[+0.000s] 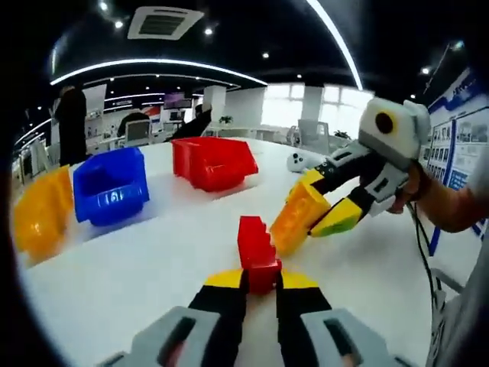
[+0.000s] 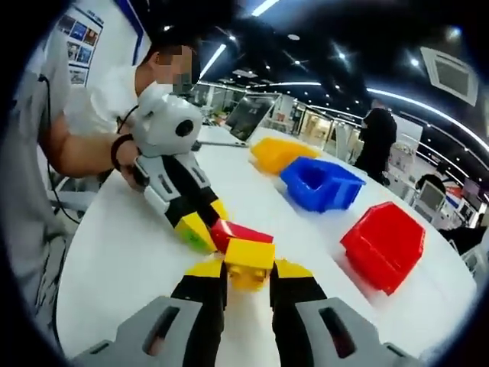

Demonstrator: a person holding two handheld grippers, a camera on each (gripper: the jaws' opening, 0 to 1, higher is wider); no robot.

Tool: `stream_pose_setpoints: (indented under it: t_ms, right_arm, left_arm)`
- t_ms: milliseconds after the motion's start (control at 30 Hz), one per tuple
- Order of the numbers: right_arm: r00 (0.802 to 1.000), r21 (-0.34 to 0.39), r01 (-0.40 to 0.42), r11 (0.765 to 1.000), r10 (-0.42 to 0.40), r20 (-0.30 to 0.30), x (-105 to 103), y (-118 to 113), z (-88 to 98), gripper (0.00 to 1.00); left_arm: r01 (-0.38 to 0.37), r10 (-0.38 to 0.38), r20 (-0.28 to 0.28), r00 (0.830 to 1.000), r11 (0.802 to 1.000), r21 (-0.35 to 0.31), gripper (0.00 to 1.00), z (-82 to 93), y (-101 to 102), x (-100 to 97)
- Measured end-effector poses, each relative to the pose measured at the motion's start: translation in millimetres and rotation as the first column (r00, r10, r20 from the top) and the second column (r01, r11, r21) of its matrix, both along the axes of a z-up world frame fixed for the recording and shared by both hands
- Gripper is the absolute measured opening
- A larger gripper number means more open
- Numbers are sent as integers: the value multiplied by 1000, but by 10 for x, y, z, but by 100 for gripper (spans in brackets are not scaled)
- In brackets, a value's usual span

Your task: Take apart the toy blocks one by one and place each separated block into its matching bin, sorting the blocks by their type until all the connected pieces are disassembled and separated into the correct bins

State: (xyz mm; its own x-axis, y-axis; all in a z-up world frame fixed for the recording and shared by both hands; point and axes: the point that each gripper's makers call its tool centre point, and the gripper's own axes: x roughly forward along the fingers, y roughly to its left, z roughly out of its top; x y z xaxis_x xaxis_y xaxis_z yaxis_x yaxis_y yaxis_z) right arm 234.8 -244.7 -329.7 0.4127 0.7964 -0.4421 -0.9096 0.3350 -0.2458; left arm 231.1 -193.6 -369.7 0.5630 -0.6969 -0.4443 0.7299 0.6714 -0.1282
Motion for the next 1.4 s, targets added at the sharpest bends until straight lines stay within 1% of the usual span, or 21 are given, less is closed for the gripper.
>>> stream_pose_setpoints:
  t_ms: [33,100,200,233,267,333,367,467,567,633,667,733,767,833,933,967,1067,1133,1200,1300,1400]
  right_arm:
    - [1000,2,2,1000,-2,-1,4,-5,13,23]
    - [1000,13,8,1000,-7,-4,16,-14,55,23]
    - [1000,33,18,999,-18,-6,40,-32,153,23]
    - [1000,38,22,999,-21,-6,54,-36,191,23]
    - [1000,41,25,999,-25,-3,68,-39,238,23]
    - [1000,45,28,999,-28,7,97,-31,336,23]
    - [1000,49,28,998,-29,11,108,-24,387,23]
    - [999,105,23,994,-26,22,191,120,714,23]
    - [999,161,13,987,-18,30,279,340,975,23]
    - [1000,219,-1,976,-4,24,382,612,1175,23]
    - [999,225,7,974,-15,32,458,721,1234,23]
    - [998,229,20,973,-34,61,634,1021,1333,23]
    - [998,252,16,968,-29,49,687,1176,1372,23]
    - [1000,323,18,946,-14,-17,788,1445,1421,23]
    - [996,356,70,932,-45,-78,1095,1802,1379,23]
    - [996,331,63,942,-36,-87,1205,1992,1313,23]
    - [995,292,60,954,-34,-93,1441,2376,1218,23]
    - [994,261,64,963,-38,-104,1609,2631,1126,23]
    - [994,242,78,967,-56,-99,1767,2783,1033,24]
    - [986,190,107,976,-80,-145,2065,2944,808,24]
    - [983,149,130,980,-108,-147,2144,2947,621,24]
  left_arm:
    - [-14,14,-2,1000,1000,-10,17,1,13,6]
    - [-31,30,-13,999,999,-17,26,-13,41,2]
    - [-46,46,7,999,998,-37,53,15,67,21]
    - [-51,51,7,999,998,-35,55,18,91,21]
    - [-58,58,9,998,998,-35,52,39,128,12]
    - [-94,100,59,993,992,-89,50,205,221,36]
    - [-102,109,65,992,990,-99,50,233,241,40]
    - [-180,205,125,971,966,-188,51,502,503,29]
    - [-233,275,134,952,936,-263,50,649,720,-22]
    - [-288,341,142,929,910,-298,50,725,937,-65]
    - [-308,364,151,919,902,-303,50,748,1026,-88]
    - [-321,378,160,912,899,-297,49,771,1143,-167]
    - [-327,385,166,908,898,-295,49,781,1194,-203]
    - [-347,409,175,896,889,-298,47,802,1299,-262]
    - [-358,421,181,889,884,-301,45,808,1407,-327]
    - [-365,427,173,888,881,-301,43,801,1462,-359]
    - [-350,412,152,899,882,-316,26,806,1522,-493]
    - [-356,419,162,893,880,-314,27,815,1582,-537]
    - [-396,450,159,879,873,-284,27,780,1718,-535]
    - [-434,488,135,863,850,-297,26,787,1863,-556]
    - [-456,511,136,849,837,-301,26,784,1948,-565]
